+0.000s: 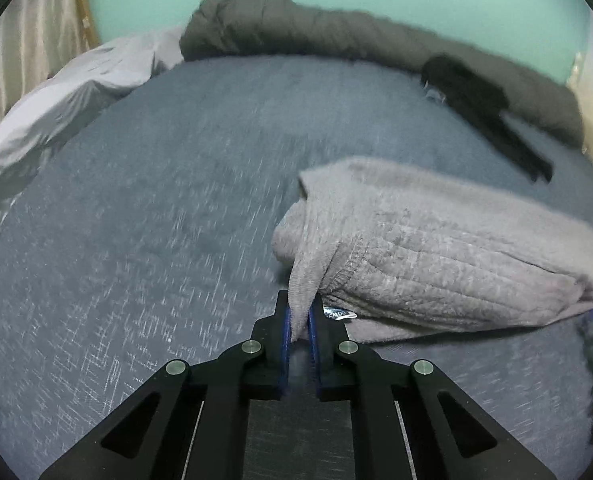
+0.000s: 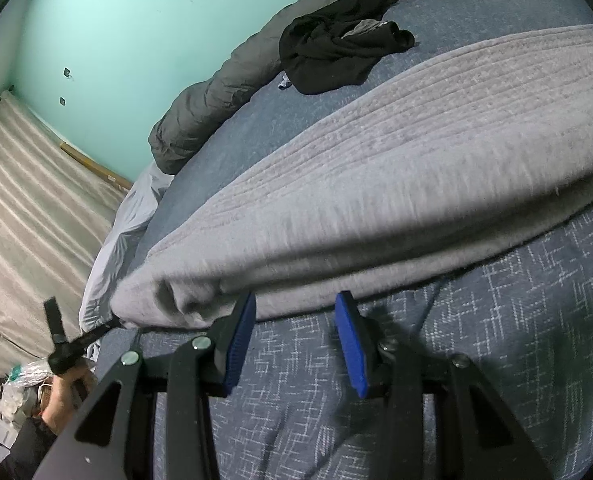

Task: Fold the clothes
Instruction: 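Grasp the folded sweatshirt bundle edge with the left gripper and tuck it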

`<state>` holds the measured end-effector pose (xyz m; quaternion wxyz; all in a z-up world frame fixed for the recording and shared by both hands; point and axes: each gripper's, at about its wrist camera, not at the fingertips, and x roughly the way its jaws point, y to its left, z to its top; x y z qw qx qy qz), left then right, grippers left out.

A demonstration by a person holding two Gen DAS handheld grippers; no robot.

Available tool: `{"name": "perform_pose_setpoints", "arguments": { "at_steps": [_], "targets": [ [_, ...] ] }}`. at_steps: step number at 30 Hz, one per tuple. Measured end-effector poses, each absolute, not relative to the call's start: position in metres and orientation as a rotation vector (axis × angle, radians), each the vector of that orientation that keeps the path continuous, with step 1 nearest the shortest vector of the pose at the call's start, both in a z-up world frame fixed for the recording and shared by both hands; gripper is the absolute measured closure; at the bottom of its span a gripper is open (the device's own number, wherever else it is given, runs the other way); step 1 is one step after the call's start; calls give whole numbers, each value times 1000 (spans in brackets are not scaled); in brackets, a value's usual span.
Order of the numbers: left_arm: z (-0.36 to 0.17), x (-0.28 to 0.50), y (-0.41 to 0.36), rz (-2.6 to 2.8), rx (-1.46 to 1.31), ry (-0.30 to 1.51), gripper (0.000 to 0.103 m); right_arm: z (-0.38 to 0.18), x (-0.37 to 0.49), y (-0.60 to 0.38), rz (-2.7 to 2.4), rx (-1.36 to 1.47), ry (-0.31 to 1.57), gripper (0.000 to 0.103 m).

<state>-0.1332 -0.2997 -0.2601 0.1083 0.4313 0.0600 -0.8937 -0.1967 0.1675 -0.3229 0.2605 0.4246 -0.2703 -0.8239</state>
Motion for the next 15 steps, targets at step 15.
{"name": "perform_pose_setpoints", "arguments": {
  "at_steps": [15],
  "targets": [
    [-267, -117, -320, -2619, 1261, 328, 86, -326, -196, 161, -2222, 1161, -720, 61]
  ]
}}
